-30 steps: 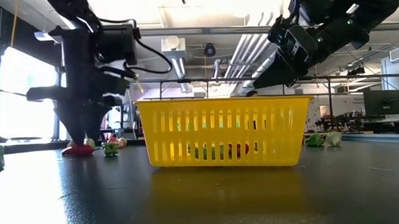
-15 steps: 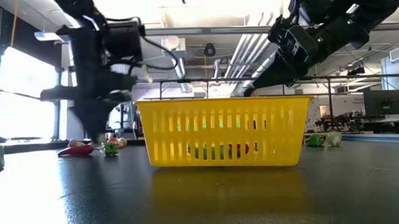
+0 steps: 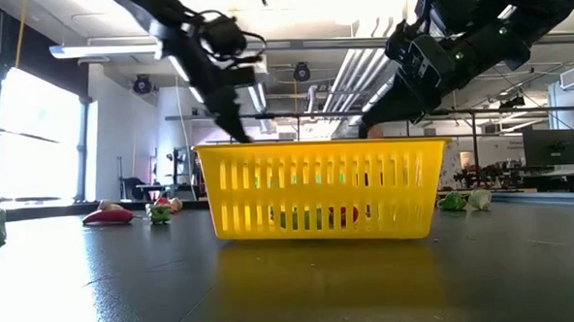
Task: Sort produce into baskets
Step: Put the green Mushroom into the blue bin, then put the green chili pepper into the green bin
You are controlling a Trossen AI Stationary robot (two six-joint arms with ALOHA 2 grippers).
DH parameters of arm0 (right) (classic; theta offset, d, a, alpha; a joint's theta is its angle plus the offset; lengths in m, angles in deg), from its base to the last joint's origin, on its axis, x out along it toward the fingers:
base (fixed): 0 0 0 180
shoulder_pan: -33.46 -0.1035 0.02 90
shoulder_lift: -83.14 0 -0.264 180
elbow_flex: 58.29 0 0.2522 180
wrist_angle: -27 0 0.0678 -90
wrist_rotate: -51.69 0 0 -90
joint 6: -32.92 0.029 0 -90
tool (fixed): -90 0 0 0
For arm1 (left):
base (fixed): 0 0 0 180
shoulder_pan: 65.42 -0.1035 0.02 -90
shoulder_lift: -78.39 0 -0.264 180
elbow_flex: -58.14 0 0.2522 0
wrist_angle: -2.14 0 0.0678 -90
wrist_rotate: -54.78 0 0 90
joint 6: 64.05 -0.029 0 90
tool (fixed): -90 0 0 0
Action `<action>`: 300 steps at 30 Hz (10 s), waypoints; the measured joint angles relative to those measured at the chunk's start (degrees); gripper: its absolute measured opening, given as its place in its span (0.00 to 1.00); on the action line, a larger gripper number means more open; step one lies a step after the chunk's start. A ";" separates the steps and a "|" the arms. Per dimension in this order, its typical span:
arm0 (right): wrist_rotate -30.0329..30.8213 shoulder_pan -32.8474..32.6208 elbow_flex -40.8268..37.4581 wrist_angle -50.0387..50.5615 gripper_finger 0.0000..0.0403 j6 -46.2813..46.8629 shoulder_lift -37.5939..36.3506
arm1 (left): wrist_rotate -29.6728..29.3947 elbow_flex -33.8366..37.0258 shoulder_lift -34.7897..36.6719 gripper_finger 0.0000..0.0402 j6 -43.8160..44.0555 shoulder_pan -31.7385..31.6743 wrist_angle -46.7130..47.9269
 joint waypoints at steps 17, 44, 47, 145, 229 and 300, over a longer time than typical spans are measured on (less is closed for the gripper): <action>0.02 -0.02 0.02 0.12 0.00 0.17 0.00 | 1.08 -27.41 -26.23 0.04 -4.38 -6.06 8.53; 0.02 -0.02 0.02 0.73 0.00 0.53 0.00 | 3.01 -27.02 -26.54 0.35 -2.31 -7.89 5.72; 0.03 -0.07 0.02 0.62 0.00 1.07 0.02 | 8.16 -23.80 -22.33 0.26 -1.41 -7.13 2.38; 0.11 -0.13 0.00 -3.15 0.00 -1.09 0.04 | 11.18 33.83 18.46 0.20 42.58 58.36 2.46; 7.88 -0.11 0.00 -6.67 0.00 5.36 0.02 | 14.96 -2.18 -16.72 0.11 5.40 -9.00 -28.46; 13.46 -0.07 0.00 -1.15 0.08 1.52 0.02 | -7.22 43.16 23.83 0.42 17.18 33.26 -19.68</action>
